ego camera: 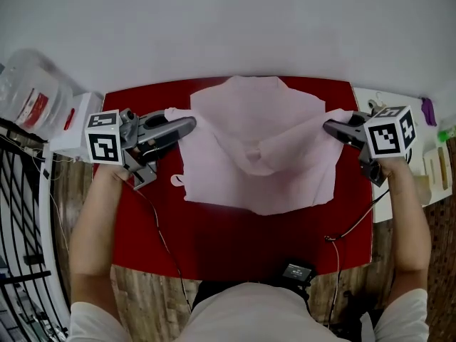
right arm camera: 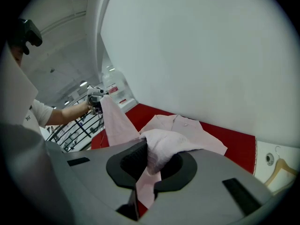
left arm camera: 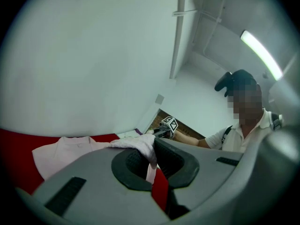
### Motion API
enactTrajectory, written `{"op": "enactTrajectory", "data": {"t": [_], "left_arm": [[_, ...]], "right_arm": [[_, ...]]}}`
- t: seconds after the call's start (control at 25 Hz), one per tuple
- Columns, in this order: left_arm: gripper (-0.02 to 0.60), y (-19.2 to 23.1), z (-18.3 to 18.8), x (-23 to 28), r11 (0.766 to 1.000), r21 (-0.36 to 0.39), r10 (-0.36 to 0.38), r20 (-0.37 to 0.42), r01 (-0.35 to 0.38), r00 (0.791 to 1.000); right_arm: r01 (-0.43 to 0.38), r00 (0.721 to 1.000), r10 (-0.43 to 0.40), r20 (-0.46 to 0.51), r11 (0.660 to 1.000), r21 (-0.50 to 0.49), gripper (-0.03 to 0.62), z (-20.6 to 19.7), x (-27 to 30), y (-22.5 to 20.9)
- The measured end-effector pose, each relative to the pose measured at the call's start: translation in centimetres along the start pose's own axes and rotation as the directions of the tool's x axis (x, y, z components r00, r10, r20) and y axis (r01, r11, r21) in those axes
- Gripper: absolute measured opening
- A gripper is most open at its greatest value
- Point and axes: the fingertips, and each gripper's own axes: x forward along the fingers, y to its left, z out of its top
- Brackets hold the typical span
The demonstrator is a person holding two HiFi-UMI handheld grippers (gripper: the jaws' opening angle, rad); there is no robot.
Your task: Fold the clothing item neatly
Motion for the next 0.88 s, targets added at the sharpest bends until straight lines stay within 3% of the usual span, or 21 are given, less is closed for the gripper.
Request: {"op": "enactTrajectory", "data": {"t": [0.32,0.48,0.64,0.88], "left_arm": [[0.015,7.6,-1.9,-0.2,0.982,-0.115,0.147,-0.02,-0.148,0.989],[0.015,11.7,-2.1,0.2,0.963,-0.212,0.174,0.016,-0.167,0.985],[0.015,17.4,-2.1,-0.2,0.919,-0.333,0.246,0.07,-0.21,0.967],[0.015,24.3,-4.0,0.6,0.858,-0.46,0.305,0.094,-0.23,0.948]], "right_arm": [[-0.031,0.999,0.033,-0.02,0.997,0.074,0.041,-1.4,3.9,-6.7],[-0.011,1.0,0.014,-0.021,0.991,0.136,0.041,-1.8,5.6,-9.6],[0.017,1.0,-0.013,-0.019,0.971,0.24,0.041,-1.7,7.6,-12.9],[0.068,0.998,-0.064,-0.023,0.91,0.408,0.041,-3.4,11.5,-17.9]]}}
